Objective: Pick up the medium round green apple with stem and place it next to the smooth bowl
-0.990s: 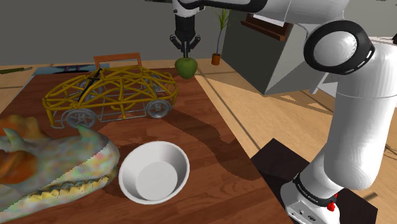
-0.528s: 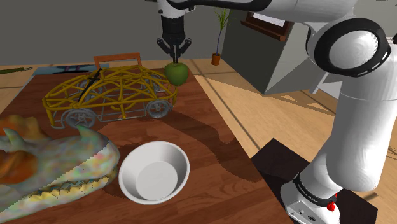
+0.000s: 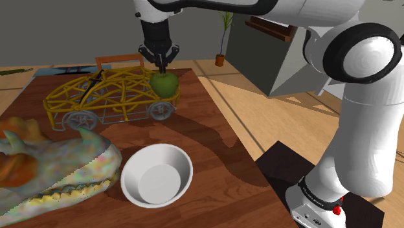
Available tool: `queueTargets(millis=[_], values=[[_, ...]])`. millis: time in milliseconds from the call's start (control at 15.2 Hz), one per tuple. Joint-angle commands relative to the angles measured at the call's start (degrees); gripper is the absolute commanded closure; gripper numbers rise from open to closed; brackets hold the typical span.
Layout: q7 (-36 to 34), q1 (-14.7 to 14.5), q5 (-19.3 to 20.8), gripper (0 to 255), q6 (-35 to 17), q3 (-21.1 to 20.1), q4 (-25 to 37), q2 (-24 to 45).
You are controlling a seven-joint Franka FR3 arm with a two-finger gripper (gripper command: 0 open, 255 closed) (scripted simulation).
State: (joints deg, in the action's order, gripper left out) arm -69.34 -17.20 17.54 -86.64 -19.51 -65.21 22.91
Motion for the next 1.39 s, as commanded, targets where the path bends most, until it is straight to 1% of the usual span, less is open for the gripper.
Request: queueTargets(millis=[0,132,198,726,1320], values=[[-2.4,-2.3,0.6,255,1.2,-0.6,1.9,1.3],[-4.7,-4.7,1.3,255,2.6,-1.1,4.4,2.9],[-5.2,-5.3,1.5,255,2.9,-1.2,5.0,3.3],[-6.4,-3.5,0.6,255,-4.7,-1.3,-5.2,0.7],[-7.7,-2.4,0.5,255,-12.0,-1.3,-13.7,-0.3]])
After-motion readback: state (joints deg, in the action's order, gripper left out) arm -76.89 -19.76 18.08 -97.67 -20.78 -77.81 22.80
